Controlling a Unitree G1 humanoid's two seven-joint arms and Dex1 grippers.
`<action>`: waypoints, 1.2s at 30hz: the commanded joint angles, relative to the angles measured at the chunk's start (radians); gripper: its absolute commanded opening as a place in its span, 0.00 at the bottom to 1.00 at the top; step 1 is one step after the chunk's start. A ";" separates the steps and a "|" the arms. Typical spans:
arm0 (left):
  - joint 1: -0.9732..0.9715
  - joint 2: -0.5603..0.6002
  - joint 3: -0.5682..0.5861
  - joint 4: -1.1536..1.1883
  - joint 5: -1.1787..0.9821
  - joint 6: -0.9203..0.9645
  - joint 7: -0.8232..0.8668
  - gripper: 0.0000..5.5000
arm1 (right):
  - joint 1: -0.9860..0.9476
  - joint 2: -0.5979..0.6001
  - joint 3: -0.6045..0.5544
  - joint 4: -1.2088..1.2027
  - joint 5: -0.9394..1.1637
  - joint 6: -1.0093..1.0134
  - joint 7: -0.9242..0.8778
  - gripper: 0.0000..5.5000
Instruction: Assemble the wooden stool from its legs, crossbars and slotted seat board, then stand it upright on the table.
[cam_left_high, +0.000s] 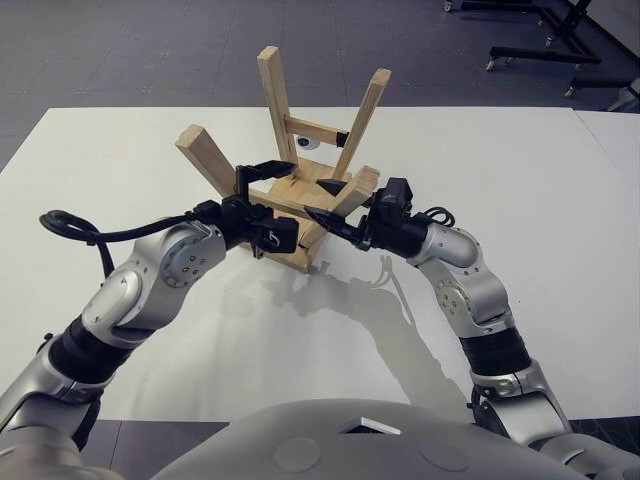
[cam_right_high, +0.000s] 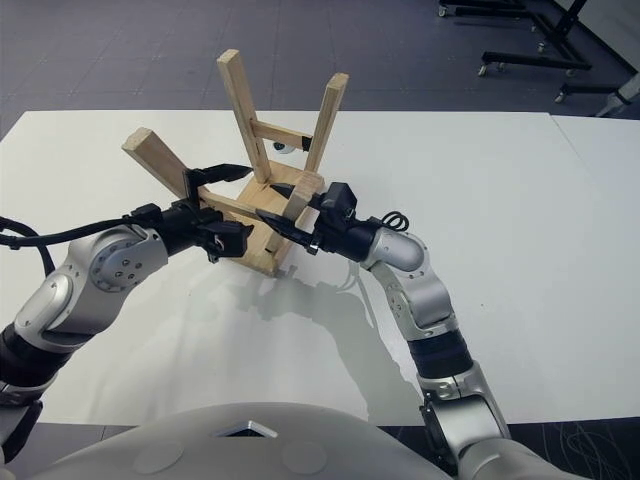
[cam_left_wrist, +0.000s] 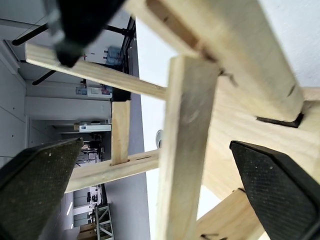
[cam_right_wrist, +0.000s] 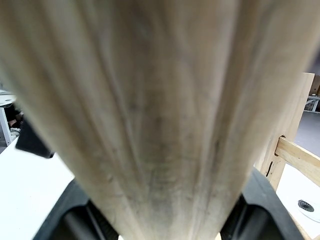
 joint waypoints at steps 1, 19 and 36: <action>0.014 -0.055 -0.017 0.019 0.044 -0.002 0.003 0.98 | -0.001 -0.001 0.022 0.000 -0.017 0.042 0.002 0.38; 0.026 -0.169 0.019 0.058 0.134 -0.024 0.029 0.98 | -0.010 0.000 0.034 -0.019 -0.035 0.073 -0.013 0.38; 0.007 -0.190 0.064 0.049 0.129 -0.030 0.003 0.98 | -0.001 -0.009 0.058 0.002 -0.080 0.060 -0.013 0.38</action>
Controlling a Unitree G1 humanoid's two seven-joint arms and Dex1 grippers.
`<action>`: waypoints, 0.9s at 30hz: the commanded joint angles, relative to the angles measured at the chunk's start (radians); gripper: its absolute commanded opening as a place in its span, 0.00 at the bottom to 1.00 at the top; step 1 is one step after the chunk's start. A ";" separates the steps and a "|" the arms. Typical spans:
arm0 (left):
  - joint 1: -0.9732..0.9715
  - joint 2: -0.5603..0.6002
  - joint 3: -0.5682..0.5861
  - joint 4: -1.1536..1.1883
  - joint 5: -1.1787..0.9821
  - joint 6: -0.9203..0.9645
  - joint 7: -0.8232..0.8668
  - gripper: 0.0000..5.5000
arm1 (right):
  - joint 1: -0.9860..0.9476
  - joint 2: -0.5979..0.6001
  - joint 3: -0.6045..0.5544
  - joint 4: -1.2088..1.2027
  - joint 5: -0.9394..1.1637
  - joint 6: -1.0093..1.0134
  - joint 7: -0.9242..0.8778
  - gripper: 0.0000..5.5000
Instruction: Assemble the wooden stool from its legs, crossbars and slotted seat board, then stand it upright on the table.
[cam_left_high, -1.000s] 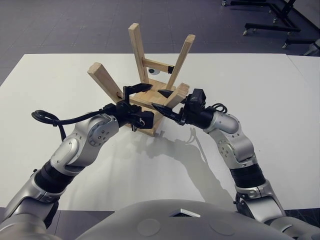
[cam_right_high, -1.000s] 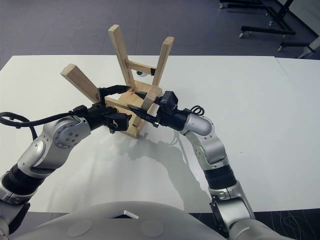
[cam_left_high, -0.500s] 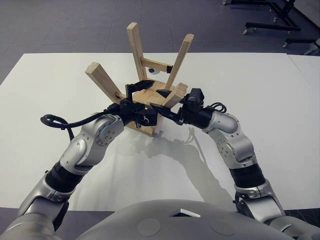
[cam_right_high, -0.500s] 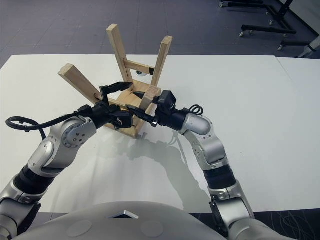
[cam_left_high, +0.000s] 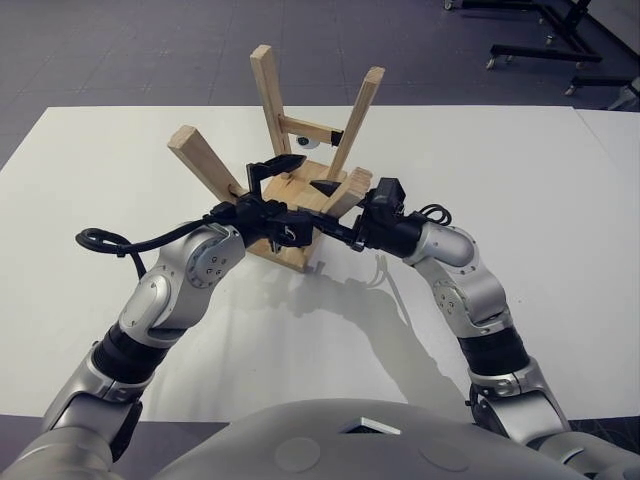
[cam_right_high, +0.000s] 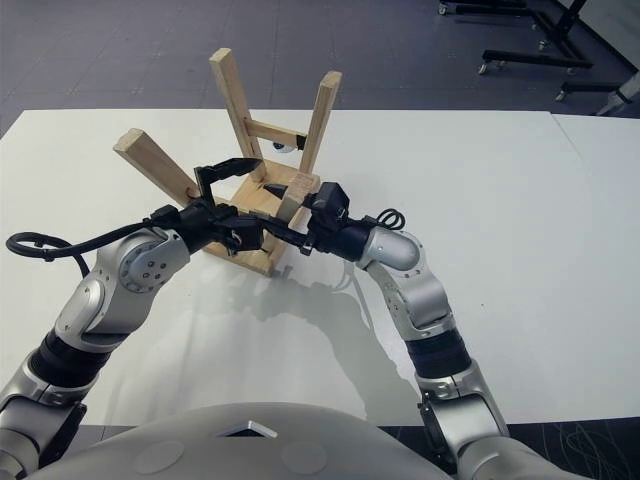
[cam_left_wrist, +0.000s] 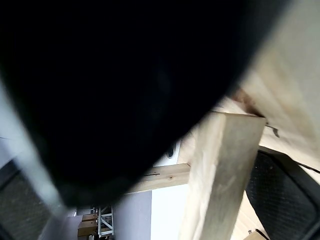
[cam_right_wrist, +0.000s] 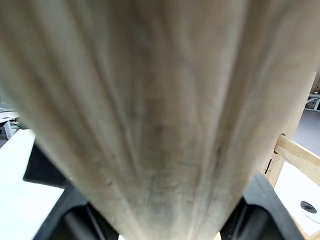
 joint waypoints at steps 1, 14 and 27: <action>-0.010 0.000 0.019 -0.006 -0.001 -0.007 -0.013 0.98 | 0.010 -0.012 0.032 0.029 -0.038 0.034 0.006 0.38; -0.018 -0.012 0.035 -0.007 0.000 -0.016 -0.027 0.98 | -0.003 -0.023 0.034 0.024 -0.040 0.055 0.001 0.38; -0.056 -0.016 0.066 -0.030 -0.010 -0.004 -0.057 0.98 | 0.002 -0.026 0.034 0.022 -0.031 0.067 0.002 0.38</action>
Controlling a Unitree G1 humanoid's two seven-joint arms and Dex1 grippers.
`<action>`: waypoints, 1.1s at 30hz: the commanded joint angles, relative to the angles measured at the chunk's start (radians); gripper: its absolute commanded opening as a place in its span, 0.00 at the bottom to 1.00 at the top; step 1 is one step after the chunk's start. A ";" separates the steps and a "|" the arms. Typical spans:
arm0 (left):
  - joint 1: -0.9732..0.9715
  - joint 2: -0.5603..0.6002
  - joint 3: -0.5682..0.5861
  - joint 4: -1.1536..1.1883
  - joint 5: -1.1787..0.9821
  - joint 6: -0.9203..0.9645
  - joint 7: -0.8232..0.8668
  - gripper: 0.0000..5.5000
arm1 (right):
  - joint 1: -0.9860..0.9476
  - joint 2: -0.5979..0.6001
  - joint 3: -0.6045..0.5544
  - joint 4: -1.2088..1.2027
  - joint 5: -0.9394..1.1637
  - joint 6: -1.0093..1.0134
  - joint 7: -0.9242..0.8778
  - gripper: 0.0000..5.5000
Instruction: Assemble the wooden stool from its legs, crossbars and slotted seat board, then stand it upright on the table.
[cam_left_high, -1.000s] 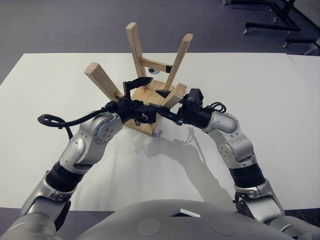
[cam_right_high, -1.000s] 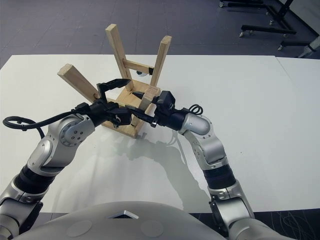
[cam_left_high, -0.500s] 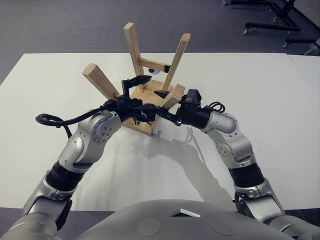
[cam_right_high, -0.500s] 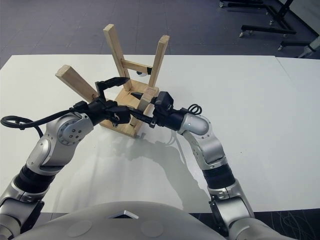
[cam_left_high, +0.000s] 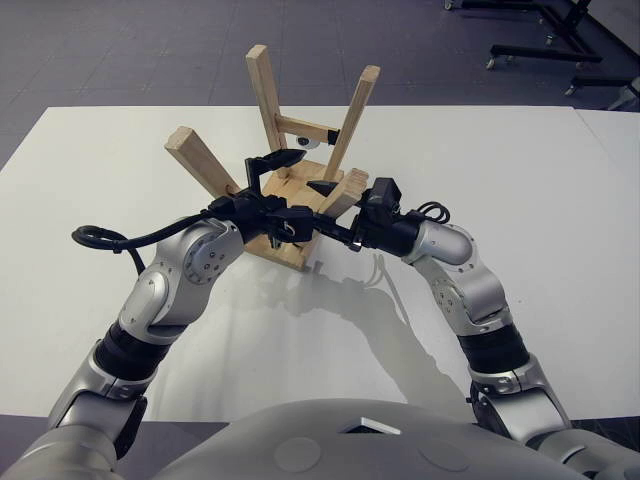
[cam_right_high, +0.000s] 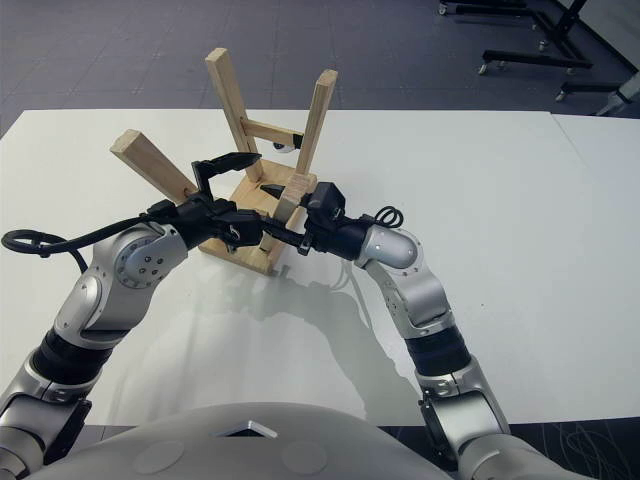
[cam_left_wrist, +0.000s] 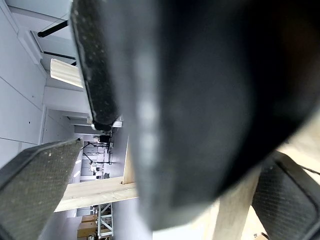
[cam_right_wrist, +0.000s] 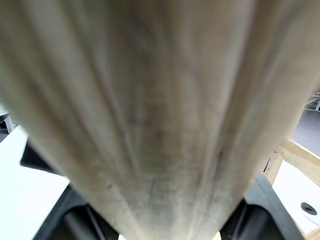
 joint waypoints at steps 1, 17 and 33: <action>-0.045 0.002 0.034 -0.028 -0.004 0.008 -0.016 0.98 | 0.018 -0.019 0.023 0.022 -0.023 0.056 0.007 0.38; -0.026 0.004 0.033 -0.033 -0.004 0.002 -0.028 0.98 | -0.029 -0.025 0.013 -0.025 -0.012 0.165 -0.022 0.38; 0.018 0.011 0.022 -0.017 0.003 -0.021 -0.010 0.98 | -0.063 -0.016 0.014 -0.039 -0.011 0.204 -0.033 0.38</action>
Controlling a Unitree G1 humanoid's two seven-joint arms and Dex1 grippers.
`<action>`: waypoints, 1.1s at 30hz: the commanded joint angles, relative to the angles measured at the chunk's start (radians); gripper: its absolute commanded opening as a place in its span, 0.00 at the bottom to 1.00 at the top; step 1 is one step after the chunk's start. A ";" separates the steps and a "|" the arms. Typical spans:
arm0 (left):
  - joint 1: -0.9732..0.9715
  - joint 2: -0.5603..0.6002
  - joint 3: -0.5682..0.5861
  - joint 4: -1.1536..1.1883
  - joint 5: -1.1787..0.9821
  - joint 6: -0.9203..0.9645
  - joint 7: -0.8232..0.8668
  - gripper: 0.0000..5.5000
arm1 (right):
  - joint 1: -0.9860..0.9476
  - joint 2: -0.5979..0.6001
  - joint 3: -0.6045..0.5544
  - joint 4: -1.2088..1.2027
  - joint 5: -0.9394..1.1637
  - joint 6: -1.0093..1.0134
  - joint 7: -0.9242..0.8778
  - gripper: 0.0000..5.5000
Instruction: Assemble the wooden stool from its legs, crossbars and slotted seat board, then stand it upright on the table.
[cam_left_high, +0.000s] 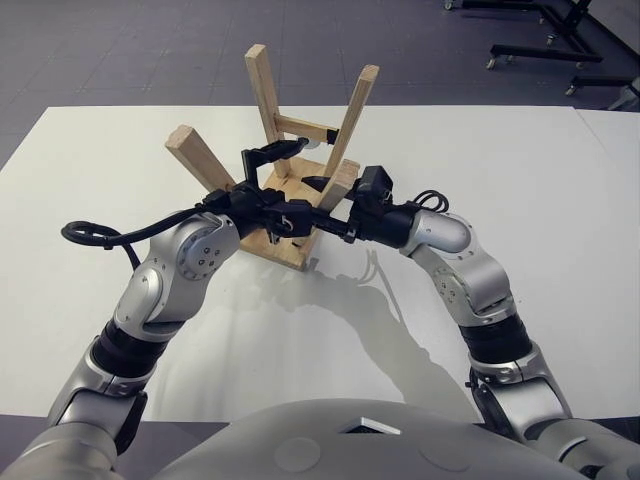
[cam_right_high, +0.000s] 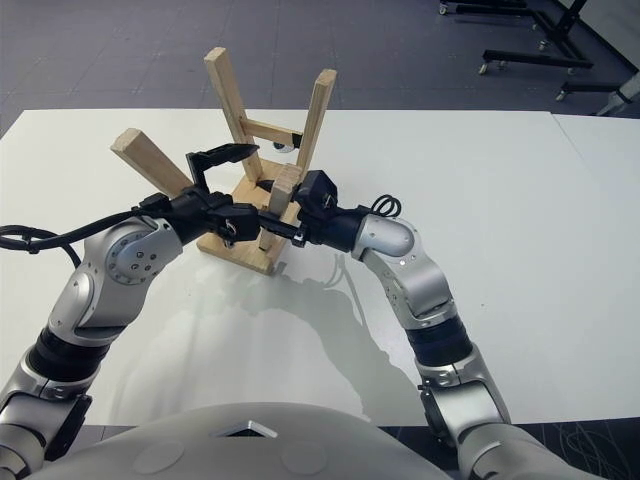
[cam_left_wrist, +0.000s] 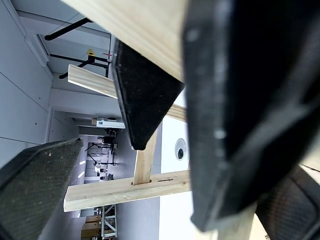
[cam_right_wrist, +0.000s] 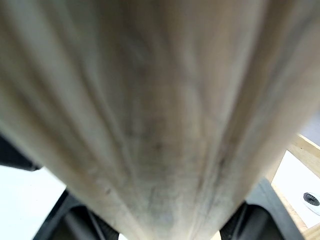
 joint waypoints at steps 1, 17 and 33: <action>0.025 0.012 -0.003 0.005 0.010 -0.015 0.003 0.98 | 0.003 -0.007 0.017 0.005 -0.012 0.036 0.005 0.38; 0.110 0.002 -0.027 0.071 0.065 -0.052 0.081 0.98 | -0.015 -0.009 0.023 -0.004 -0.007 0.066 0.007 0.38; 0.182 0.028 -0.023 0.099 0.097 -0.118 0.154 0.98 | -0.023 -0.015 0.027 -0.007 -0.012 0.077 0.011 0.38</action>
